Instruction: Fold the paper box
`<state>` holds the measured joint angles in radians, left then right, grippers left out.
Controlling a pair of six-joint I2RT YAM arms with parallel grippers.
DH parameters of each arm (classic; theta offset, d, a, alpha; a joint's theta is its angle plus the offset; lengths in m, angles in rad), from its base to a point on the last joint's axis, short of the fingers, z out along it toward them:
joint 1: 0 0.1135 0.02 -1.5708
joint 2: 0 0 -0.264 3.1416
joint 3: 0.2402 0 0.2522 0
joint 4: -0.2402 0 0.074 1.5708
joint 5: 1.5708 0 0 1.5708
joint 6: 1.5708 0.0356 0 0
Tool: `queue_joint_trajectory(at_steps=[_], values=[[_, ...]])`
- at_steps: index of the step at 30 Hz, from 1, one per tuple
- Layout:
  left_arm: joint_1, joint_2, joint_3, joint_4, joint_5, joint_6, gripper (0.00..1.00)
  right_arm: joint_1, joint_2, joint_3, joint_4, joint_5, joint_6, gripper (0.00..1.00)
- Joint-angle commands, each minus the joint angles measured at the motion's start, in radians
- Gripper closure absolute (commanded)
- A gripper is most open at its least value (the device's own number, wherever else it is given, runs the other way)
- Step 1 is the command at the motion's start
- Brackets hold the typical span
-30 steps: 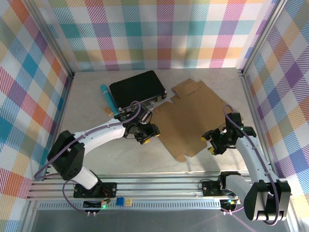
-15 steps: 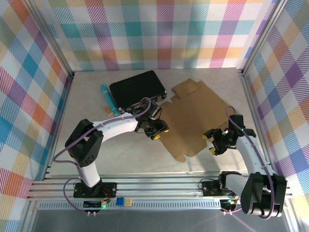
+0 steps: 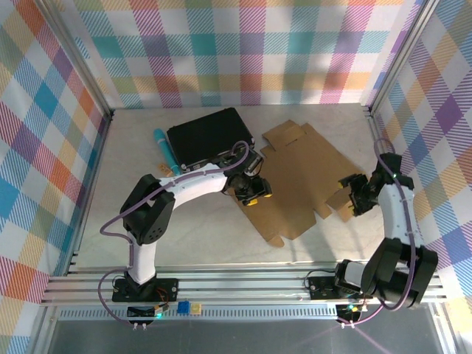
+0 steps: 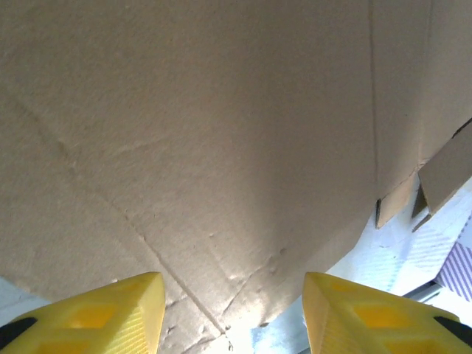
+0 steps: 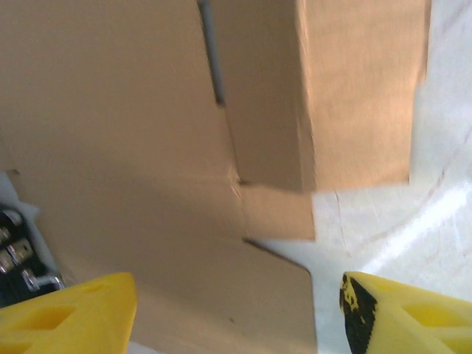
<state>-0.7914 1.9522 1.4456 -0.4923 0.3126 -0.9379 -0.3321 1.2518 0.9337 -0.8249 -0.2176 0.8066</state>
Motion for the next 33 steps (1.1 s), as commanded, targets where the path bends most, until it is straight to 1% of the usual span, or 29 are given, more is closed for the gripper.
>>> queue_joint_trajectory(at_steps=[1,5,8,10,17,21,26,28,31,33], values=[[-0.005,0.051,0.029,-0.084,-0.018,0.075,0.48,-0.053,0.075,0.054,0.010,0.026,-0.002,0.24],[0.006,0.070,0.007,-0.116,-0.021,0.123,0.48,-0.070,0.233,0.112,0.032,-0.011,-0.020,0.24],[0.027,0.068,-0.040,-0.121,-0.016,0.150,0.48,-0.070,0.339,0.141,0.058,-0.081,-0.048,0.24],[0.045,0.068,-0.054,-0.161,-0.037,0.181,0.49,-0.069,0.374,0.162,0.045,-0.083,-0.067,0.25],[0.135,0.043,-0.082,-0.292,-0.138,0.310,0.50,-0.070,0.371,0.227,-0.022,-0.004,-0.158,0.24],[0.175,0.026,-0.092,-0.337,-0.195,0.360,0.50,-0.070,0.373,0.268,-0.069,0.055,-0.223,0.23],[0.195,0.015,-0.082,-0.339,-0.209,0.375,0.50,-0.071,0.377,0.246,-0.101,0.114,-0.303,0.21],[0.191,0.006,-0.060,-0.336,-0.198,0.354,0.52,-0.075,0.375,0.214,-0.088,0.106,-0.336,0.20],[0.167,-0.033,-0.031,-0.336,-0.183,0.314,0.52,-0.077,0.414,0.194,-0.069,0.020,-0.400,0.19],[0.143,-0.055,-0.014,-0.321,-0.150,0.284,0.51,-0.077,0.443,0.192,-0.076,-0.009,-0.416,0.20]])
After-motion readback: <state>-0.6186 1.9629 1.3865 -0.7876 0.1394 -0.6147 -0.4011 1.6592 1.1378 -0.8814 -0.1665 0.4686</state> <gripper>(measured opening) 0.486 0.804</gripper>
